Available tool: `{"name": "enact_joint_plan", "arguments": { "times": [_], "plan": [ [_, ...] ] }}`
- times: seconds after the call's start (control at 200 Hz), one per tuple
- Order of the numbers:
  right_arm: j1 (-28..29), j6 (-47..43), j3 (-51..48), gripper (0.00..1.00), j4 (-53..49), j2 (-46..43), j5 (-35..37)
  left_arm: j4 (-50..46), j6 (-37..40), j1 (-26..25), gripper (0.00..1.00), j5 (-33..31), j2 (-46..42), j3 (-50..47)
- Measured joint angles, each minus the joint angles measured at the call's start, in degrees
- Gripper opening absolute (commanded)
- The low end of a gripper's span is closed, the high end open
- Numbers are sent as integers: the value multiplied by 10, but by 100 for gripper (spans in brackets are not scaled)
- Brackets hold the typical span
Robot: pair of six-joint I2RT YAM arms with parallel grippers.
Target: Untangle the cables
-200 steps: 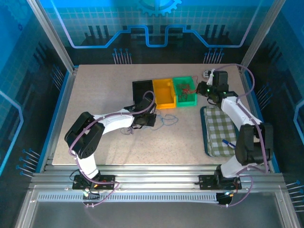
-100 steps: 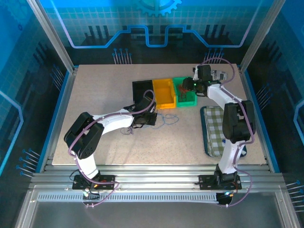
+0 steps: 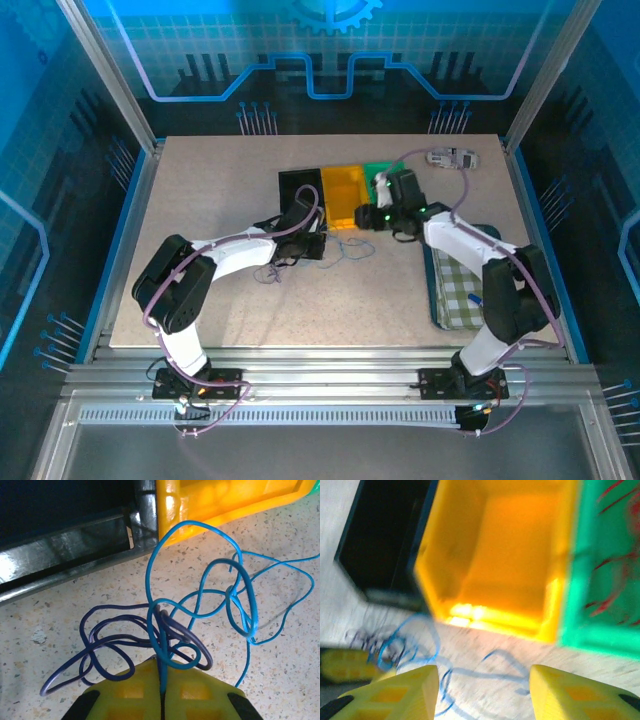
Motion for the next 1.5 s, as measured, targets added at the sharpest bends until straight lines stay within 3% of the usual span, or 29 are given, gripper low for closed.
{"name": "enact_joint_plan", "arguments": {
  "times": [0.19,0.596,0.996,1.501],
  "plan": [
    [39,-4,-24,49,-6,38,-46,0,-2,1,39,9,0,0],
    [54,-43,-10,46,-54,84,-48,10,-20,17,40,9,-7,-24],
    [117,-107,25,45,-79,100,-89,43,-59,47,44,14,-47,-65],
    [131,-133,106,29,-87,176,-89,70,-131,96,44,-38,-135,-120]
  ]
}}
